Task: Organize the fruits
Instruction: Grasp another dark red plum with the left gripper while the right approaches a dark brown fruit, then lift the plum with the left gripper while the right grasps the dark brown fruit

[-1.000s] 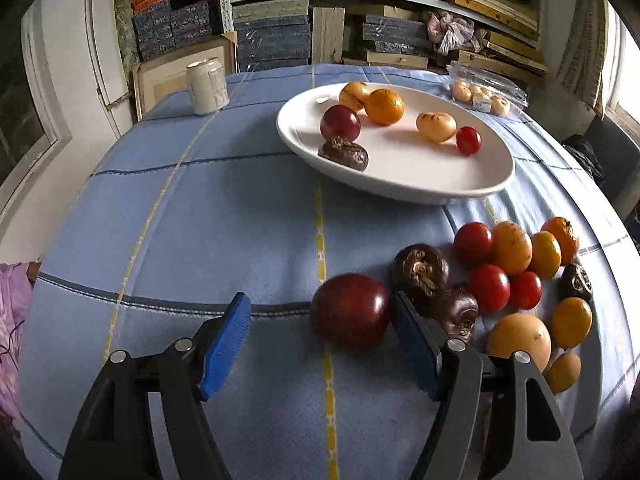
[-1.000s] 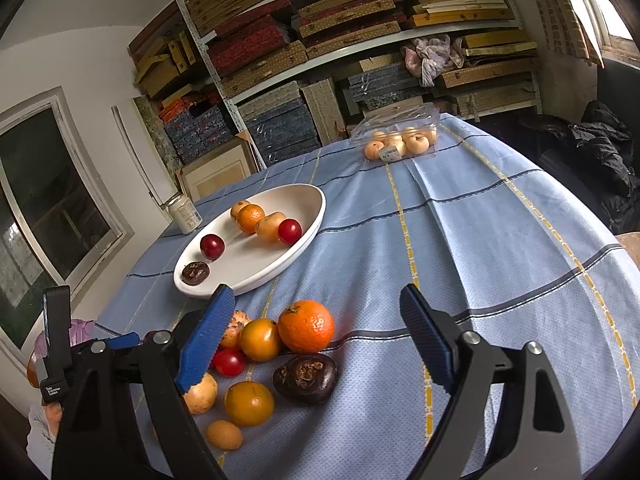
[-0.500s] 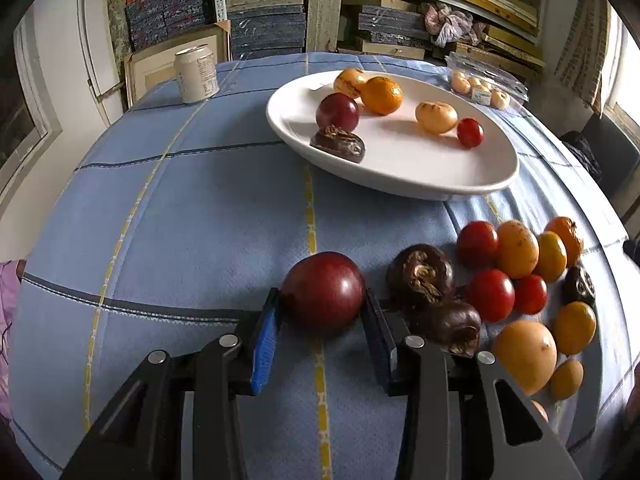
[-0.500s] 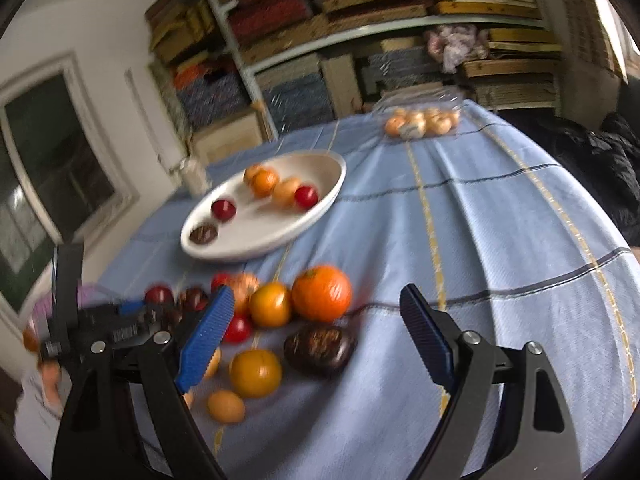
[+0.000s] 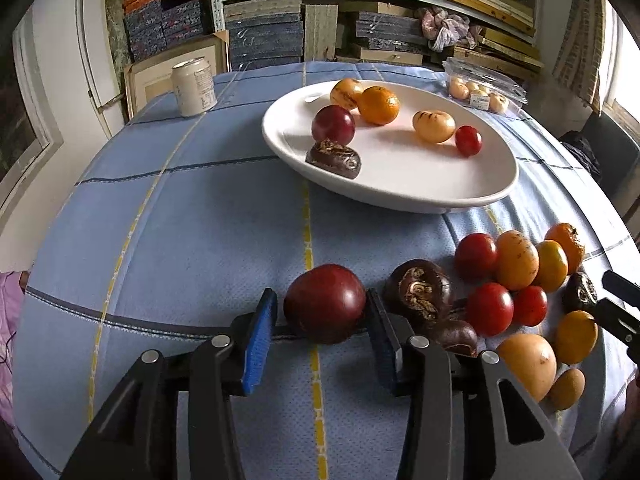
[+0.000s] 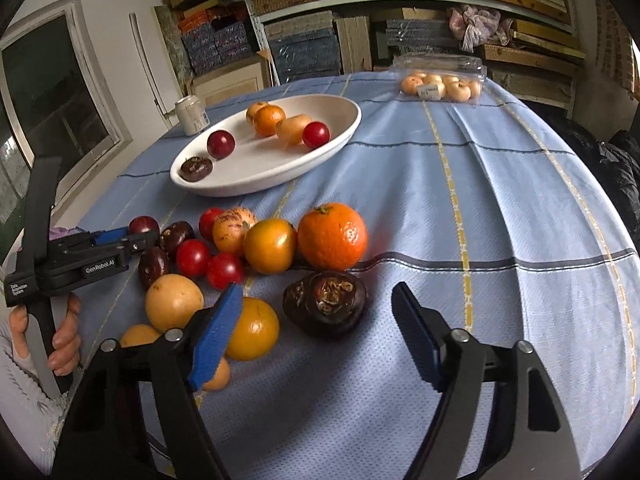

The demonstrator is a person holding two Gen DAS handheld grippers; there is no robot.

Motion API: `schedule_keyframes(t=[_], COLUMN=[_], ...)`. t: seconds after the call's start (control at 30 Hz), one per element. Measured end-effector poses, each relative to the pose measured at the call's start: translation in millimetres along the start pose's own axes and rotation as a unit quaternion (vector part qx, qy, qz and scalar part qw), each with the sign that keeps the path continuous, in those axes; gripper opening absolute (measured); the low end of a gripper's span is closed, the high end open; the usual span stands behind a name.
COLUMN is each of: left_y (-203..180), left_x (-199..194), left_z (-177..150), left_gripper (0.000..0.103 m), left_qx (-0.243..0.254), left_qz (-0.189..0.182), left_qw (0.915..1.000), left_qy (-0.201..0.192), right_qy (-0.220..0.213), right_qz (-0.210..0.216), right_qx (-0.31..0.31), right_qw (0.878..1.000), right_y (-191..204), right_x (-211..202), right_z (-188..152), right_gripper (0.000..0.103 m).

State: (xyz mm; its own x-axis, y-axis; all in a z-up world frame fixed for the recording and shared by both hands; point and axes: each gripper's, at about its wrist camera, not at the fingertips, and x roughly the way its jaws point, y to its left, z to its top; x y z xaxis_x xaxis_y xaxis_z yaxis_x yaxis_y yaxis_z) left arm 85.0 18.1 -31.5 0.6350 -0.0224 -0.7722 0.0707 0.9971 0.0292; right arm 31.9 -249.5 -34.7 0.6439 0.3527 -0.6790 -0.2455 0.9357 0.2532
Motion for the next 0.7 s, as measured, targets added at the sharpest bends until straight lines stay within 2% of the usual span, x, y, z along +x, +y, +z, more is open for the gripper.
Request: schedule_keyframes(t=[0.23,0.33,0.43,0.5,0.63,0.7], left_y=[5,11,15,13,3,1], left_x=[3,4,4,4,4,4], left_z=[1,3,4,4,2,1], left_gripper=[0.043,0.051,0.051,0.051,0.04,0.04], left_qx=[-0.015,-0.03,-0.04,-0.033,-0.008,-0.002], left_qz=[-0.027,-0.022,-0.023,-0.019,-0.014,-0.007], left_qw=[0.9995,0.9993,0.9989,0.9992,0.9998,0.9999], left_qy=[0.01,0.008,0.009,0.01,0.009,0.008], right_qy=[0.002,0.003,0.016,0.02,0.024,0.027], right_qz=[0.007,0.013,0.008,0.01,0.001,0.004], right_qx=[0.006,0.019,0.043,0.039,0.016,0.018], right_qw=[1.0,1.0,0.999,0.999,1.0,0.999], right_y=[-1,-7,-17,-17,-8,-8], right_x=[4,4,9,10,14,16], right_z=[4,7,7,7,6,6], right_gripper=[0.07,0.057,0.045,0.044,0.045,0.046])
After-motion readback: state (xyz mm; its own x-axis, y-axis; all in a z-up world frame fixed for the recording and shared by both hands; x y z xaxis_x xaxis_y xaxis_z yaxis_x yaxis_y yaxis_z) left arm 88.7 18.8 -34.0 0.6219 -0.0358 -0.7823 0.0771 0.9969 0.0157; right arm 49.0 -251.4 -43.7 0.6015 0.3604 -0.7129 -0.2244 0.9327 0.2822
